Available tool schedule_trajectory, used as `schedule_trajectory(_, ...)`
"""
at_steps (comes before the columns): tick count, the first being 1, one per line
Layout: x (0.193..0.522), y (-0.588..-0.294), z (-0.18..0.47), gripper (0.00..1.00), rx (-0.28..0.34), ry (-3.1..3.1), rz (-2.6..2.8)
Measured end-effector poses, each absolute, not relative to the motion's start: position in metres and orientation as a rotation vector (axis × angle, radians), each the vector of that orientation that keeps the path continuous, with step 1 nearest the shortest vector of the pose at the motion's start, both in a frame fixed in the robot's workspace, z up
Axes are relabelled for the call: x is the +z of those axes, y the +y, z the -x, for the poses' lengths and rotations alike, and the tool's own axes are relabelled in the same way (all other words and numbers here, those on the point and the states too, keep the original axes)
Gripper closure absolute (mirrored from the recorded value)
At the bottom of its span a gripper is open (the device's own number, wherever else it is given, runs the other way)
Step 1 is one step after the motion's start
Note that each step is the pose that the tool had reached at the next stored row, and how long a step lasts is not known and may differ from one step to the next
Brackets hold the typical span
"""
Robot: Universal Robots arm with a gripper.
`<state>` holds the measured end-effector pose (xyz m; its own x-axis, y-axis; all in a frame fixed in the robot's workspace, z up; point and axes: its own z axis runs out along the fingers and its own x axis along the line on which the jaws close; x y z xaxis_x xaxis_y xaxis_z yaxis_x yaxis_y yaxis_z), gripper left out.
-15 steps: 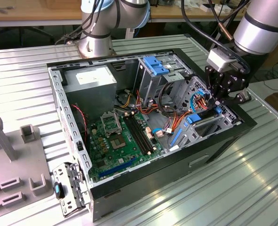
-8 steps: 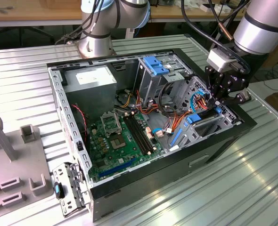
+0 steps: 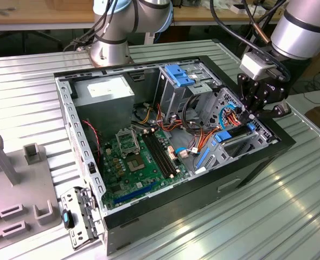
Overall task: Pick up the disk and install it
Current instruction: 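Insert the second disk wire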
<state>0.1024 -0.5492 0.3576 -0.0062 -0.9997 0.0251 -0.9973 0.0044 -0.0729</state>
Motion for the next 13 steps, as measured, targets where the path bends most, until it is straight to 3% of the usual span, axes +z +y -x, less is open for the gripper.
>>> schedule_trajectory(13, 0.395, -0.549, -0.102, 0.89, -0.106, 2.203, 2.191)
